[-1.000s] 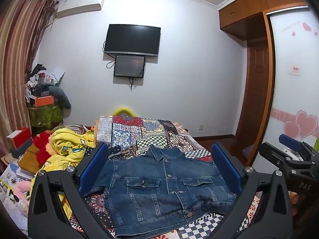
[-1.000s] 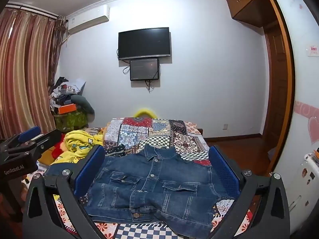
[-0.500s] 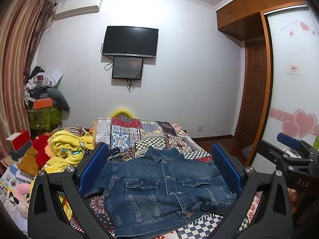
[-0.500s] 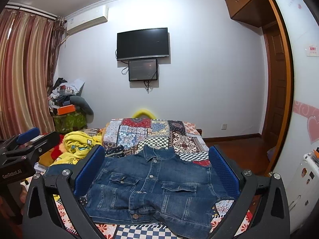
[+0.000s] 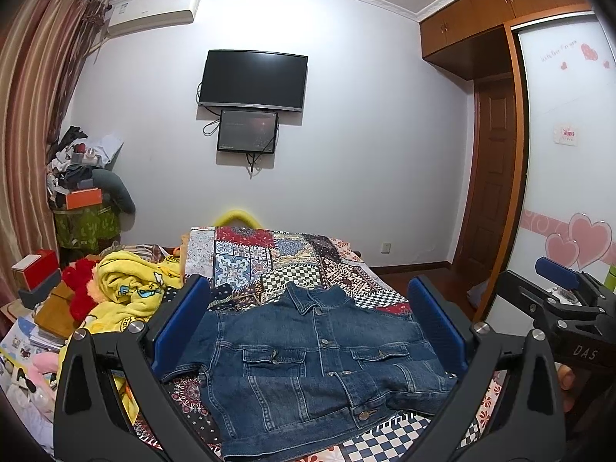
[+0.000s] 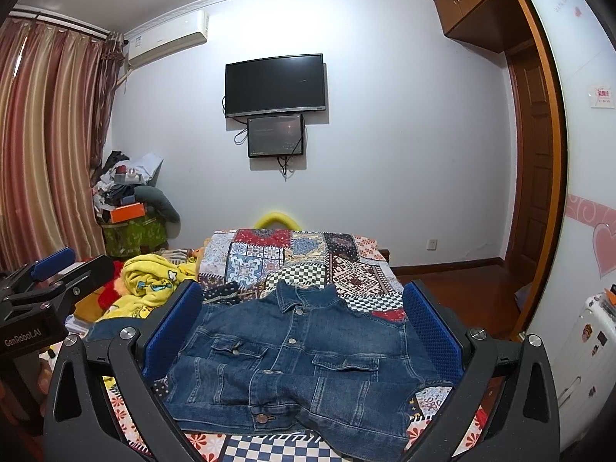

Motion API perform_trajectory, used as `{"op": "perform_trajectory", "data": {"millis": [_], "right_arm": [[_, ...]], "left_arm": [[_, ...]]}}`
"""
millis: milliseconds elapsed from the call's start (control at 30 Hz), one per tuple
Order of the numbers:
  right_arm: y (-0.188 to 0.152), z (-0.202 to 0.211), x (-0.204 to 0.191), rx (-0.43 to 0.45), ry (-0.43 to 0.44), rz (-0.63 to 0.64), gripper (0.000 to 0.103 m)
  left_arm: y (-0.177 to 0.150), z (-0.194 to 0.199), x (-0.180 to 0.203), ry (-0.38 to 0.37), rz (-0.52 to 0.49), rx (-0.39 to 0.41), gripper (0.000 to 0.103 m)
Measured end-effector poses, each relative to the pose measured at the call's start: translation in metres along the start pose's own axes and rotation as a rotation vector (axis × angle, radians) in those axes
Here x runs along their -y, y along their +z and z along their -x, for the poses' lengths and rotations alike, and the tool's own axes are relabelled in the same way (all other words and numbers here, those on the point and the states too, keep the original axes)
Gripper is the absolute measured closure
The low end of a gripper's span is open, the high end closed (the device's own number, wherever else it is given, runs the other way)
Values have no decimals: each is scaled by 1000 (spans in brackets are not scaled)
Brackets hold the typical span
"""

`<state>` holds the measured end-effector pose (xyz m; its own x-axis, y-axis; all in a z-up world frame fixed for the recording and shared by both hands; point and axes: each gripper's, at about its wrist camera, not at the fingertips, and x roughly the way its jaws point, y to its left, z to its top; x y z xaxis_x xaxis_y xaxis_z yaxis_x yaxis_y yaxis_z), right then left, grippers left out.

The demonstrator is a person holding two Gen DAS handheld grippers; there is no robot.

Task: Fold large clothes

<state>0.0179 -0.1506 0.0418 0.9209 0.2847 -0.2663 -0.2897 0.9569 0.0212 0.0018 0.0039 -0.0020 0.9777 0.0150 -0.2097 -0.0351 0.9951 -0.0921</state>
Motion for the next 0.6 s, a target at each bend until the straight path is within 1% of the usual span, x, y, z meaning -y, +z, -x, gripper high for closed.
{"op": "perform_trajectory", "data": {"millis": [600], "right_arm": [[3, 0, 1, -1, 2, 0, 0]], "left_arm": [[-1, 0, -1, 1, 4, 2, 0]]}}
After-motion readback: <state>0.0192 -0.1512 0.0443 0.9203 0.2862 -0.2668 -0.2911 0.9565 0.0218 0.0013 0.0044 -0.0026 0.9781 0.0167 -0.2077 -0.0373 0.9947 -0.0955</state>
